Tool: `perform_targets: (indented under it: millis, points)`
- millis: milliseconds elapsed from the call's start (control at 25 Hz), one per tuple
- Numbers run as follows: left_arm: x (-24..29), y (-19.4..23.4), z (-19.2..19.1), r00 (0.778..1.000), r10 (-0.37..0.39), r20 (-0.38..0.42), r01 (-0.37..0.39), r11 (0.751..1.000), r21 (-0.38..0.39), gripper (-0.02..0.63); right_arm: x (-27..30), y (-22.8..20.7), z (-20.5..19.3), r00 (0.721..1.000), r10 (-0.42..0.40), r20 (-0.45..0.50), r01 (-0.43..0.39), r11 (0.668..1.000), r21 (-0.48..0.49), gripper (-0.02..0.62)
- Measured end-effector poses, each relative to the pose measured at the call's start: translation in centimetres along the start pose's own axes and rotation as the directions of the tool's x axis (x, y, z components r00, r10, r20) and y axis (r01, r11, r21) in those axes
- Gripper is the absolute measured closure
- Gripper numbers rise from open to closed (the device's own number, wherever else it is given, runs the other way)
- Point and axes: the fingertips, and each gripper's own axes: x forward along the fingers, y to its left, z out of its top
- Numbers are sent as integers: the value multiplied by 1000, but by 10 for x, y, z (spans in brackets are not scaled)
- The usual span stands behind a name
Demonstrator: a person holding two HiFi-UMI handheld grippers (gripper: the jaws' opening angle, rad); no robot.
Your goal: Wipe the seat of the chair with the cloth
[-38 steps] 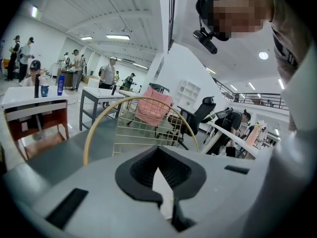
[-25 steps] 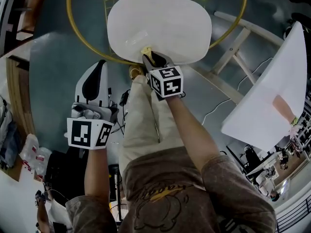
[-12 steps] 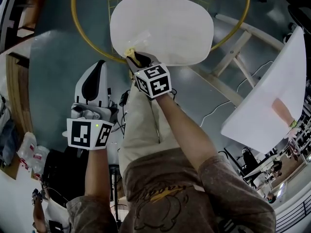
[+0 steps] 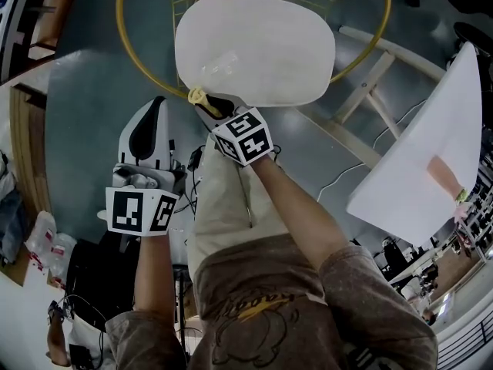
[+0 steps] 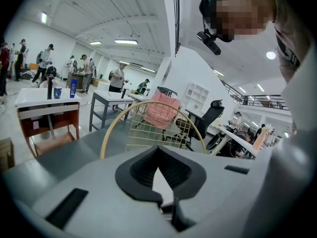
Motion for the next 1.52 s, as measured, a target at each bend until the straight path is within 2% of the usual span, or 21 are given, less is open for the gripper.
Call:
perform_targets:
  millis: [480, 760, 1080, 1520]
  points:
    - [-4, -29, 30, 999, -22, 29, 22, 1000, -10, 603, -76, -5, 49, 989, -60, 136, 54, 998, 42, 483]
    - [-26, -70, 81, 997, -48, 57, 47, 999, 8, 603, -150, 21, 106, 967, -76, 244, 75, 997, 14, 483]
    - [-66, -128, 133, 991, -94, 93, 92, 996, 22, 603, -240, 60, 163, 926, -84, 367, 89, 996, 2, 483]
    - [-107, -165, 197, 974, -158, 162, 143, 985, 97, 603, -325, 101, 227, 849, -83, 522, 144, 987, -76, 483]
